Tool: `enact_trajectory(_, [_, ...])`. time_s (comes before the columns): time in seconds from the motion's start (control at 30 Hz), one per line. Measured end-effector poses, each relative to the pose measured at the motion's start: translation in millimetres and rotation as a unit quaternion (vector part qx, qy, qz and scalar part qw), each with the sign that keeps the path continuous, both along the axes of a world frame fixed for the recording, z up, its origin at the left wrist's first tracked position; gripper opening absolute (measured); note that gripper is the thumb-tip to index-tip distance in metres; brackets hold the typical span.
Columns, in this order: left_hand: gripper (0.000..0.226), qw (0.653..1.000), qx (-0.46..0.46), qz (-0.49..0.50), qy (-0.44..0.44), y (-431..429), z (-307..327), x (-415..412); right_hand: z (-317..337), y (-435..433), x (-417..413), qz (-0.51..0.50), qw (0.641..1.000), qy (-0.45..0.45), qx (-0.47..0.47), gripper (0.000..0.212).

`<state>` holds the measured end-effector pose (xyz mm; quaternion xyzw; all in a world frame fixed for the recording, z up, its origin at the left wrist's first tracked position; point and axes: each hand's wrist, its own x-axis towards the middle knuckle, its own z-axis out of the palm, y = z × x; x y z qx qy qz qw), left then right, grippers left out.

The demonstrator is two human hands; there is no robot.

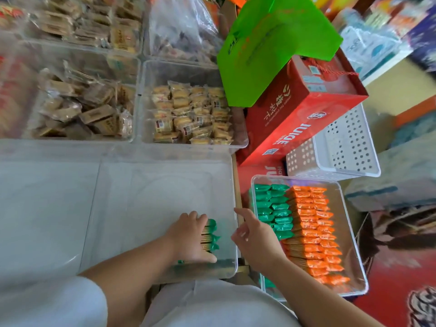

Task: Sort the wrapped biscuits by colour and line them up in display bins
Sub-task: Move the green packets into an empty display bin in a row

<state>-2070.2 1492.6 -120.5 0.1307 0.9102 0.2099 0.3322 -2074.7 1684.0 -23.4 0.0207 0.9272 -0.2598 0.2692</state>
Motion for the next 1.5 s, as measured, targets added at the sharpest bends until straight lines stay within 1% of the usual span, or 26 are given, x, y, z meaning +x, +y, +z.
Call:
enact_trajectory(0.07, [0.097,0.996,0.056,0.045,-0.044,-8,-3,-2,0,1,0,-0.002,1.000,-0.007,-0.002,0.062])
enact_trajectory(0.13, [0.089,0.991,0.057,0.109,-0.044,-20,-8,-1,-1,1,-1,-0.003,1.000,-0.009,-0.004,0.062])
enact_trajectory(0.17, [0.089,0.989,0.035,0.137,-0.046,-27,-9,0,-2,1,-1,-0.002,1.000,-0.009,-0.004,0.062])
enact_trajectory(0.23, [0.097,0.980,0.010,0.184,-0.079,-35,-17,2,-2,2,-2,0.002,1.000,-0.010,-0.004,0.061])
enact_trajectory(0.3, [0.099,0.967,0.045,0.220,-0.121,-38,-22,4,-2,2,-2,0.004,1.000,-0.011,-0.004,0.062])
enact_trajectory(0.33, [0.093,0.959,0.075,0.233,-0.143,-37,-22,6,-1,2,-2,0.003,1.000,-0.012,-0.006,0.061])
enact_trajectory(0.37, [0.081,0.948,0.103,0.249,-0.168,-34,-18,6,-1,2,-2,0.003,1.000,-0.012,-0.008,0.061])
enact_trajectory(0.47, [0.045,0.889,0.193,0.335,-0.244,-20,-12,8,0,1,-1,0.005,1.000,-0.011,-0.015,0.061])
enact_trajectory(0.53, [0.028,0.861,0.217,0.387,-0.248,-14,-10,9,0,0,0,0.005,1.000,-0.013,-0.017,0.062])
enact_trajectory(0.6, [0.017,0.848,0.217,0.427,-0.227,-12,-12,10,1,0,0,0.006,1.000,-0.015,-0.016,0.062])
enact_trajectory(0.67, [0.020,0.845,0.209,0.448,-0.206,-11,-15,12,1,1,-1,0.009,1.000,-0.018,-0.013,0.063])
enact_trajectory(0.73, [0.026,0.848,0.207,0.443,-0.206,-11,-15,14,0,1,-1,0.011,1.000,-0.020,-0.013,0.063])
enact_trajectory(0.77, [0.029,0.856,0.203,0.431,-0.199,-11,-15,14,0,2,-1,0.011,1.000,-0.020,-0.014,0.063])
enact_trajectory(0.83, [0.031,0.887,0.181,0.393,-0.161,-12,-17,12,-1,1,0,0.012,1.000,-0.020,-0.014,0.063])
enact_trajectory(0.87, [0.032,0.895,0.173,0.384,-0.143,-12,-17,11,-1,1,0,0.012,1.000,-0.019,-0.015,0.064])
enact_trajectory(0.9, [0.032,0.896,0.172,0.387,-0.134,-12,-19,10,-1,1,0,0.013,1.000,-0.019,-0.015,0.064])
enact_trajectory(0.93, [0.033,0.891,0.174,0.398,-0.134,-12,-21,10,-1,2,0,0.013,1.000,-0.019,-0.015,0.064])
enact_trajectory(1.07, [0.047,0.849,0.180,0.464,-0.177,-14,-23,10,-1,3,0,0.010,1.000,-0.020,-0.018,0.064])
enact_trajectory(1.17, [0.045,0.827,0.169,0.501,-0.190,-13,-25,5,-3,5,1,0.008,1.000,-0.015,-0.020,0.065])
enact_trajectory(1.2, [0.043,0.826,0.167,0.503,-0.191,-13,-24,4,-3,5,1,0.010,1.000,-0.013,-0.020,0.065])
enact_trajectory(1.23, [0.041,0.844,0.149,0.485,-0.173,-13,-23,5,-3,5,2,0.012,1.000,-0.010,-0.019,0.065])
enact_trajectory(1.3, [0.043,0.917,0.061,0.383,-0.088,-17,-24,7,-3,6,2,0.017,1.000,-0.003,-0.017,0.065])
enact_trajectory(1.33, [0.044,0.938,0.025,0.342,-0.046,-19,-25,8,-4,7,2,0.021,1.000,-0.002,-0.017,0.065])
enact_trajectory(1.4, [0.039,0.945,0.019,0.325,-0.034,-22,-23,6,-3,12,2,0.034,0.999,-0.005,-0.019,0.064])
enact_trajectory(1.47, [0.035,0.929,0.062,0.360,-0.060,-23,-20,4,-2,20,3,0.038,0.999,-0.006,-0.037,0.059])
enact_trajectory(1.5, [0.039,0.921,0.082,0.374,-0.070,-23,-20,3,-1,26,3,0.029,0.998,0.000,-0.050,0.057])
